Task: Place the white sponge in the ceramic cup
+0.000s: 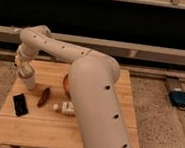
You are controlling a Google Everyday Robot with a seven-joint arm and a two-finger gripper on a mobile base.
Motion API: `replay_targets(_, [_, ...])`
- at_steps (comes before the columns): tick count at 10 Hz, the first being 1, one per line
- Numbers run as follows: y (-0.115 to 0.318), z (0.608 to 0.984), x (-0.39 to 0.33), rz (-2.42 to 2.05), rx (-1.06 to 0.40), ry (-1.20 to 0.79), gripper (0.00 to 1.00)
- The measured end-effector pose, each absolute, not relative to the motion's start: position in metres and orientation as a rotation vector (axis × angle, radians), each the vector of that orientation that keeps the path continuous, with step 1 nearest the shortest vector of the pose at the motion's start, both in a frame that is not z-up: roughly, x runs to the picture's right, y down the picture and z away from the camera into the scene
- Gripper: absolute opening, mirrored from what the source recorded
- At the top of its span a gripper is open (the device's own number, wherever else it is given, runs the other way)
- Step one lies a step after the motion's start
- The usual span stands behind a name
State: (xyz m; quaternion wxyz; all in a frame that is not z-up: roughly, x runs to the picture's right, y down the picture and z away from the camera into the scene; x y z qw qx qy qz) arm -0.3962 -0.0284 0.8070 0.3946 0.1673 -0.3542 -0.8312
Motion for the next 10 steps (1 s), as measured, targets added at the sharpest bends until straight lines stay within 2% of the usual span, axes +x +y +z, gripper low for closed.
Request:
replay_targets(3, [-0.015,0.809,-0.402,-2.102,0.421,-0.929,0.75])
replay_targets(4, [-0.014,0.808,-0.404,-2.097,0.424,-0.936,0.79])
replay_targets(10, [-0.011,0.808,-0.415,-2.091,0.445,-0.943,0.80])
